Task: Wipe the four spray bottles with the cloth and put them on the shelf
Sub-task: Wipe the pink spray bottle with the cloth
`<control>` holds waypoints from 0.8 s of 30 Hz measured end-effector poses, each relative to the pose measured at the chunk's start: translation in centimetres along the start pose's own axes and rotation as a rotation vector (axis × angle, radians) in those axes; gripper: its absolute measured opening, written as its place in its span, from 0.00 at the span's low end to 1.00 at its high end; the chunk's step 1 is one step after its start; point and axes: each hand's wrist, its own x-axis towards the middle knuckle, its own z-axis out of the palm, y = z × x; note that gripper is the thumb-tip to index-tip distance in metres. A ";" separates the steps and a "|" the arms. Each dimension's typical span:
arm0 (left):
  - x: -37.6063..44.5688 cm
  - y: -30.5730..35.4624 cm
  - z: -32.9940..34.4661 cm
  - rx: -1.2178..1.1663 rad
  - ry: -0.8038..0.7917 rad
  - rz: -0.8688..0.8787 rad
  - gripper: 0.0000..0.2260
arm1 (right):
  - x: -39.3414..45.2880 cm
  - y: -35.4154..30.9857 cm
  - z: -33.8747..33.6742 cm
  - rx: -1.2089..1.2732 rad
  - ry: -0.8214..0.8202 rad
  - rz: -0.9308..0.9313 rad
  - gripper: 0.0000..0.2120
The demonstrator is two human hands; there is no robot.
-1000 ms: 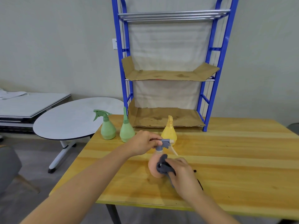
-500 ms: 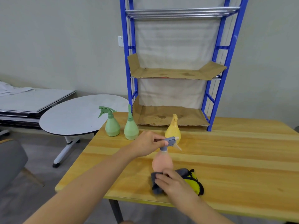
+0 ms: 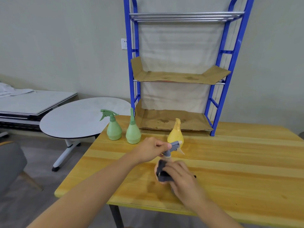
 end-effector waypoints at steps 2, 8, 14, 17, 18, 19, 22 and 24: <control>-0.3 -0.6 0.6 -0.118 0.020 -0.020 0.27 | 0.6 -0.3 -1.2 0.098 0.183 0.134 0.19; -0.7 -1.2 1.8 -0.313 0.044 -0.064 0.31 | 1.9 0.2 -1.4 0.250 0.502 0.590 0.21; -1.0 -0.7 1.9 -0.307 0.088 -0.085 0.22 | 1.9 -0.7 0.2 0.192 0.391 0.418 0.21; -0.9 -0.6 2.1 -0.329 0.081 -0.066 0.25 | 2.6 -0.5 -0.9 0.263 0.541 0.612 0.18; -0.9 -0.6 2.2 -0.343 0.082 -0.068 0.26 | 2.7 -0.9 -1.0 0.260 0.533 0.603 0.18; -0.9 -0.6 2.3 -0.369 0.081 -0.073 0.26 | 2.7 -1.3 -0.7 0.236 0.487 0.538 0.18; -0.9 -0.9 2.2 -0.447 0.057 -0.104 0.30 | 2.0 -1.5 0.0 0.162 0.358 0.344 0.18; -0.7 -1.3 2.2 -0.502 0.019 -0.109 0.37 | 2.2 -0.6 -0.6 0.228 0.422 0.481 0.17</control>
